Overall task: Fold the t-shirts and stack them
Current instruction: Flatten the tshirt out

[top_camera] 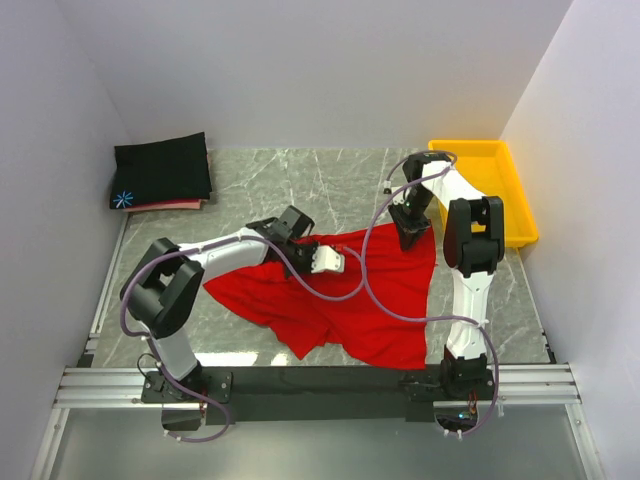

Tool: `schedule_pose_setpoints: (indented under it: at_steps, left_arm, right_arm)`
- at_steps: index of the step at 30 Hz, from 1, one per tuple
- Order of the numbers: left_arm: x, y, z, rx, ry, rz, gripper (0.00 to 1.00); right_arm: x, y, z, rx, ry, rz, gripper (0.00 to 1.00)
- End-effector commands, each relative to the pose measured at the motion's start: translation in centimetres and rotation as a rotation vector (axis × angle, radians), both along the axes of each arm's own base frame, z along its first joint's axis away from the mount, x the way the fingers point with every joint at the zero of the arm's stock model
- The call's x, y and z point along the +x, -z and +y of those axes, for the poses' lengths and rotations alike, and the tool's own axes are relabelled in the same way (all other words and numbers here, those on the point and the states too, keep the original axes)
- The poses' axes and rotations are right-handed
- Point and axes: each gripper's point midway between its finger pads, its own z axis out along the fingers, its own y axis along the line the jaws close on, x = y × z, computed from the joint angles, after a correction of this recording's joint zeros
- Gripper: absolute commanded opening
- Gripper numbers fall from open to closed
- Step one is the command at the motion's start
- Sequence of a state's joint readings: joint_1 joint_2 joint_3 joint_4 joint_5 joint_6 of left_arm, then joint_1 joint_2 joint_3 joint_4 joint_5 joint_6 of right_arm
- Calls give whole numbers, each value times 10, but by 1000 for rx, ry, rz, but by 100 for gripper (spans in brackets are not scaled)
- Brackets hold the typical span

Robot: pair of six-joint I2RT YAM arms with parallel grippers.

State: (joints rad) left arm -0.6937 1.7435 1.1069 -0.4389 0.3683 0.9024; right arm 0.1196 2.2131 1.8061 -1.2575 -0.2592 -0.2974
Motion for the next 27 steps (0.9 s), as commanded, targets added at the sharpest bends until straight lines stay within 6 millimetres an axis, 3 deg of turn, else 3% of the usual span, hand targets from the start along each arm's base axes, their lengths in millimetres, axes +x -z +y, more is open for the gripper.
schedule_pose_setpoints:
  at_steps: [1, 5, 6, 8, 9, 11, 12, 13, 14, 15, 16, 17, 18, 19, 20, 21, 23, 25, 27]
  left_arm:
    - [37, -42, 9, -76, -57, -87, 2]
    - [67, -68, 27, -153, -163, -74, 0]
    - [81, -87, 29, -190, -188, -92, 1]
    - [102, -103, 44, -267, -263, -60, 1]
    - [122, -124, 47, -317, -293, -98, 0]
    - [160, -128, 72, -378, -431, -81, 1]
    - [185, -147, 79, -424, -472, -120, 1]
    - [216, -131, 103, -438, -550, -114, 6]
    - [236, -128, 116, -459, -643, -94, 10]
    - [264, -149, 128, -501, -692, -141, 16]
    - [290, -118, 156, -496, -790, -103, 35]
    - [305, -114, 171, -514, -882, -76, 40]
    - [332, -116, 197, -536, -960, -93, 44]
    - [339, -116, 204, -551, -1003, -74, 52]
    - [345, -118, 226, -585, -1088, -47, 66]
    - [351, -129, 250, -612, -1131, -62, 67]
    - [347, -138, 264, -659, -1188, -51, 70]
    - [322, -141, 267, -677, -1178, 2, 69]
    - [292, -132, 259, -644, -1171, 66, 68]
  right_arm:
    - [0, 1, -4, -10, -3, -2, 23]
    - [2, 2, -4, -6, -7, -2, 22]
    - [4, 1, -2, -1, -9, -8, 22]
    - [4, -1, 1, 20, -12, -12, 22]
    - [5, -2, 1, 25, -10, -16, 22]
    - [6, -3, 3, 29, -12, -20, 22]
    - [6, -2, 2, 26, -13, -18, 22]
    - [5, -2, 2, 25, -13, -15, 22]
    - [5, -1, 2, 26, -15, -14, 22]
    - [5, 0, 2, 25, -15, -12, 22]
    - [5, 0, 2, 27, -15, -10, 22]
    - [6, -1, 2, 27, -12, -15, 22]
    - [7, -2, 3, 30, -14, -17, 22]
    - [7, -3, 3, 30, -12, -16, 22]
    - [8, -6, 3, 29, -13, -29, 23]
    - [7, -6, 2, 24, -16, -30, 22]
    - [9, -9, -1, 11, -18, -59, 23]
    - [8, -9, -4, -6, -21, -65, 22]
    - [7, -10, -8, -27, -23, -69, 22]
